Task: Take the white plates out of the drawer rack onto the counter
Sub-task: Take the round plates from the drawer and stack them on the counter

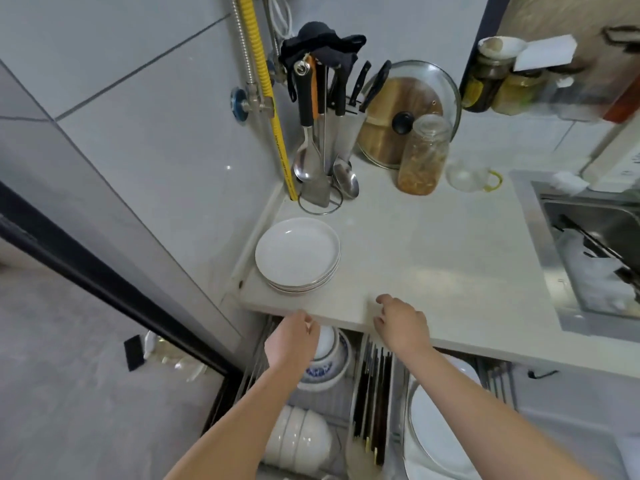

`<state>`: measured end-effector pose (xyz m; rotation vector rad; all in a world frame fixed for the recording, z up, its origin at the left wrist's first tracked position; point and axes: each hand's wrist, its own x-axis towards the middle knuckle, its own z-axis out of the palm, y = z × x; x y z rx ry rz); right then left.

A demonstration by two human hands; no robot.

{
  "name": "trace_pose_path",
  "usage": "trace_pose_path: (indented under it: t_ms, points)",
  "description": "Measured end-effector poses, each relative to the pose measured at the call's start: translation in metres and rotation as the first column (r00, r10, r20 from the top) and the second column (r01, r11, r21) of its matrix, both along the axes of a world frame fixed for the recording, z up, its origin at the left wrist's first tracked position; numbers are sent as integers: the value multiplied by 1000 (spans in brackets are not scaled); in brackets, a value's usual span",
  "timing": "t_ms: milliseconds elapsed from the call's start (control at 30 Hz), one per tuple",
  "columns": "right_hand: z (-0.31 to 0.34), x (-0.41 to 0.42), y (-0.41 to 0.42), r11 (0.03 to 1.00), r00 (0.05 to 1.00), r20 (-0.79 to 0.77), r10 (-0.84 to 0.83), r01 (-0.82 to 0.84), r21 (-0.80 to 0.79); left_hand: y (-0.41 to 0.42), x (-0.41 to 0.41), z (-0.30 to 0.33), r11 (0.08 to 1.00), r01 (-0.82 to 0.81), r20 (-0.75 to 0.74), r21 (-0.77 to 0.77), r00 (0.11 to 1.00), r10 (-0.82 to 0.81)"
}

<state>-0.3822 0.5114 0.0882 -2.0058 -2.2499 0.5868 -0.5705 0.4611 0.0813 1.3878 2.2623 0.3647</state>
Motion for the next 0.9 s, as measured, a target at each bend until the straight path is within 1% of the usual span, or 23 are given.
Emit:
trace_pose_path:
  t_ms: [200, 333, 467, 600, 700, 900]
  points:
    - [-25, 64, -60, 999, 1000, 5, -28, 28, -46, -35, 72, -23, 975, 205, 37, -90, 979, -202]
    - [-46, 111, -94, 986, 995, 19, -101, 103, -132, -54, 114, -46, 947, 292, 45, -137, 957, -288]
    - [-72, 153, -123, 954, 982, 72, -176, 188, -234, -67, 148, -74, 901, 363, 22, -237, 929, -368]
    - [-105, 189, -146, 889, 961, 122, -247, 275, -366, -71, 175, -105, 862, 395, 11, -318, 910, -414]
    - [-132, 210, -155, 826, 945, 146, -293, 327, -459, -68, 191, -130, 836, 388, 26, -388, 911, -411]
    - [-180, 236, -154, 735, 895, 150, -419, 431, -524, -52, 213, -181, 796, 392, 69, -461, 910, -408]
